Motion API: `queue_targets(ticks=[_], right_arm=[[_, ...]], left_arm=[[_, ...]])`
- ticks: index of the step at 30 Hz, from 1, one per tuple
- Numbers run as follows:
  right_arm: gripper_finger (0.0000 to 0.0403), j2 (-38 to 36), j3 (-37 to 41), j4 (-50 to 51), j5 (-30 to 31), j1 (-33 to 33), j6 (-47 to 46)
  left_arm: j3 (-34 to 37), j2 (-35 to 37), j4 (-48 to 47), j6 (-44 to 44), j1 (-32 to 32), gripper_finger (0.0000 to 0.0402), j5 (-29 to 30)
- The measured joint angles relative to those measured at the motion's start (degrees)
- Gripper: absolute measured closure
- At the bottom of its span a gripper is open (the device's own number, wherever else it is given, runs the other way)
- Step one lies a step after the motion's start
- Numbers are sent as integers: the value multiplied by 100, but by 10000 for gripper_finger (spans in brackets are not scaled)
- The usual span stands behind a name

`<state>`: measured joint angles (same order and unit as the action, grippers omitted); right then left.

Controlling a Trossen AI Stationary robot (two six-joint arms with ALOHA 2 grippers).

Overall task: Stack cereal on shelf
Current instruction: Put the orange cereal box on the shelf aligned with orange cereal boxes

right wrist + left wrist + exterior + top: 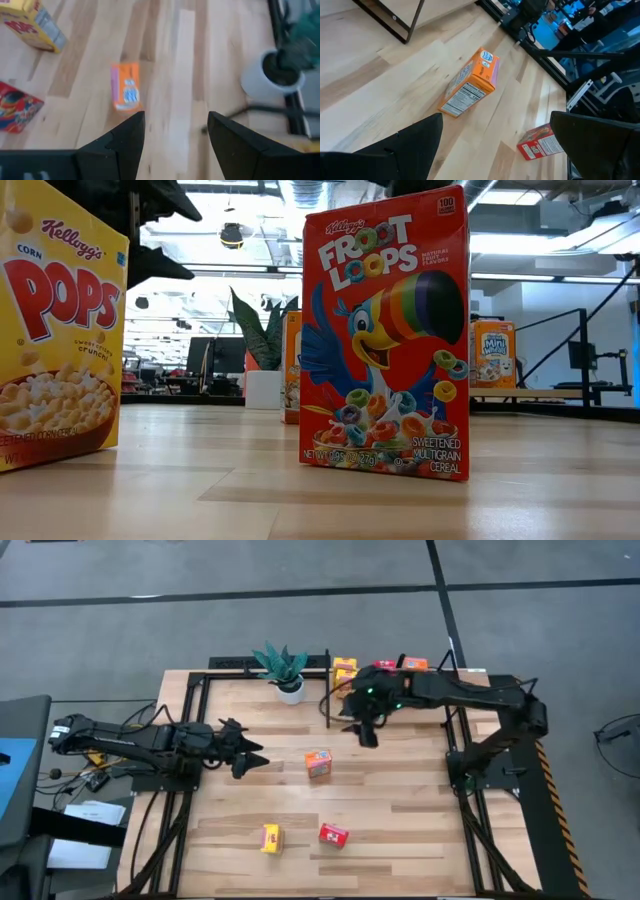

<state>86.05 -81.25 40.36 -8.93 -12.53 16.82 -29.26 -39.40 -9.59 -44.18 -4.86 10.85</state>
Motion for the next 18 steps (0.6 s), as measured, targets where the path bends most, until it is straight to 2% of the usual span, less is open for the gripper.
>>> queue_targets(ticks=[8, 13, 18], right_arm=[[163, 547, 0, -325, -32, 608, 13], [163, 886, 1, -479, -288, 988, 13], [163, 1273, 2, -919, -339, 1147, 13]], left_arm=[[0, 0, -4, 16, 0, 42, 10], [0, 0, -66, 102, 2, 42, 35], [0, 0, -179, 171, 2, 42, 46]])
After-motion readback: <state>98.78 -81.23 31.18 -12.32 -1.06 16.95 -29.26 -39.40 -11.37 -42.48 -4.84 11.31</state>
